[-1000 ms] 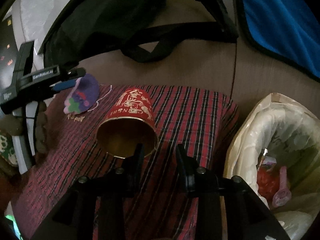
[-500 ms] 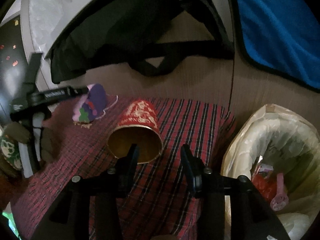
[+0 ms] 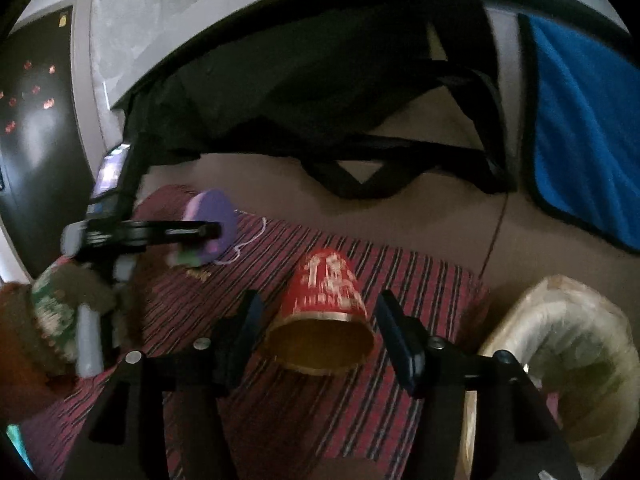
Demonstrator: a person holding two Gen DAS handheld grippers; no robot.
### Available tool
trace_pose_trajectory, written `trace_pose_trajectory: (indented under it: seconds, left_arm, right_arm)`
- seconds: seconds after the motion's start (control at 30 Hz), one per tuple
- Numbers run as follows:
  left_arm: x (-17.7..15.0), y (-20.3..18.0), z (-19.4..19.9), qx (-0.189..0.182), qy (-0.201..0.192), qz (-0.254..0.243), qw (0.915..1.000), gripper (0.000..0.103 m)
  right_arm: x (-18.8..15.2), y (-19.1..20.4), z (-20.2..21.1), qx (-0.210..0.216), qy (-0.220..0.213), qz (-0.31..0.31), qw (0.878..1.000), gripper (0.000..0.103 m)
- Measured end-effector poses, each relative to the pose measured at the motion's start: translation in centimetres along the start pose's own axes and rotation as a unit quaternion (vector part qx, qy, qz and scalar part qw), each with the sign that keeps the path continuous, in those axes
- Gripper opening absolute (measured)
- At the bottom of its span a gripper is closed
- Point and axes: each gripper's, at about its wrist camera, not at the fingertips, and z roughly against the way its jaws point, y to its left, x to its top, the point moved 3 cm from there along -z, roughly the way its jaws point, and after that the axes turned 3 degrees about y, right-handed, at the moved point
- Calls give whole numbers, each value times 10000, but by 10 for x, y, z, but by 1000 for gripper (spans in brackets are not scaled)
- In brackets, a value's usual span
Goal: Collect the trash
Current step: 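Grasp the red paper cup with the right tool while left holds the sponge, then carry the sponge and cup over the wastebasket and open both tools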
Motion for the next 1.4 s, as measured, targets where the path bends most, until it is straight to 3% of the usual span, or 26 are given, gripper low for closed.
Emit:
trace_pose_trajectory:
  seconds: [0.2,0.4,0.5,0.8,0.97,1.4]
  left_arm:
    - [-8,3,48,-259,-398,-115,9988,32]
    - [-25,-2,79,-458,-396,-104,9981,32]
    - [-36,-5,93,-477,-455,-221,9976,32]
    - [-55,-43,162,-475,-1045,-438,9924,32]
    - [-58,-75,199,-340,-1481,-668,9861,32]
    - [-83,-177,254,-623,-2160,-1128,9679,32]
  right_arm:
    - [-1,3,-39,-147,415,156,9989,60]
    - [-9,1,-51,-302,744,63,9968,64]
    - [-10,-3,-42,-100,772,-164,9968,57]
    - [7,-5,34,75,-54,-281,9996,54]
    - [18,-10,87,-26,-488,-172,9987,54]
    - [13,-66,179,-489,-1187,-196,9915,54]
